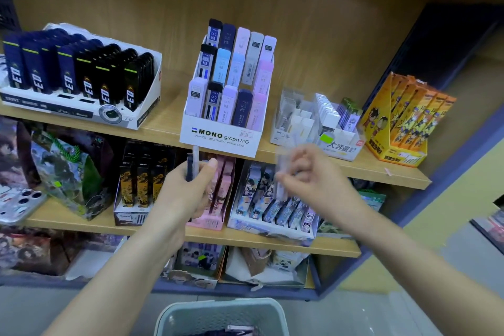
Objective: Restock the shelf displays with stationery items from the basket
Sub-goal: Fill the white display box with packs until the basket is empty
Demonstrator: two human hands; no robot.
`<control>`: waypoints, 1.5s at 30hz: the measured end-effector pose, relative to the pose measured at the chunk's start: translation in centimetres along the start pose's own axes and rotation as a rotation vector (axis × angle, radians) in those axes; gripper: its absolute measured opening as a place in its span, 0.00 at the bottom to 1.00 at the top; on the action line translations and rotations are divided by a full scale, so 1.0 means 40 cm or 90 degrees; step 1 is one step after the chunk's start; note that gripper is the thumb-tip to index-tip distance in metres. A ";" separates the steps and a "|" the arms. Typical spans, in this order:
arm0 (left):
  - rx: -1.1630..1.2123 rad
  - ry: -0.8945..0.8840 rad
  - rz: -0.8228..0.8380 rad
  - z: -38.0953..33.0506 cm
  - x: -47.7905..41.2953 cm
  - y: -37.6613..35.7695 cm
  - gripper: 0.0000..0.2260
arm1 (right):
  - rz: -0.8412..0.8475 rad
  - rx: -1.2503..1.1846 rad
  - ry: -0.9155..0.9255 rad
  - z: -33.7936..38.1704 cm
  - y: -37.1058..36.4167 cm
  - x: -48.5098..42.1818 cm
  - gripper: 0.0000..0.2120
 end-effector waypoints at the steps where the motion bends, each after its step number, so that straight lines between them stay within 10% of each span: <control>1: -0.010 0.006 0.015 -0.002 -0.002 -0.003 0.15 | -0.030 -0.037 -0.001 0.004 0.037 -0.007 0.12; 11: 0.125 0.034 0.080 -0.001 0.009 -0.039 0.09 | -0.323 0.026 0.085 0.027 0.255 -0.199 0.03; 37: 0.044 -0.040 0.060 -0.027 0.006 -0.029 0.08 | -0.253 0.480 0.091 0.020 0.217 -0.301 0.14; 42: 0.045 -0.076 0.055 -0.039 0.011 -0.029 0.07 | -0.347 0.219 0.181 0.086 0.181 -0.191 0.07; 45: 0.033 -0.089 0.053 -0.040 0.011 -0.036 0.07 | -0.179 0.123 0.182 0.127 0.075 -0.113 0.04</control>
Point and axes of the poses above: each hand's wrist, its own x-axis away from the middle knuckle, its own y-axis out of the back of the hand, z = x × y, the point moved 6 cm from there along -x, towards the middle knuckle, and after that the axes turned 8 degrees about z, right-handed, at the moved point
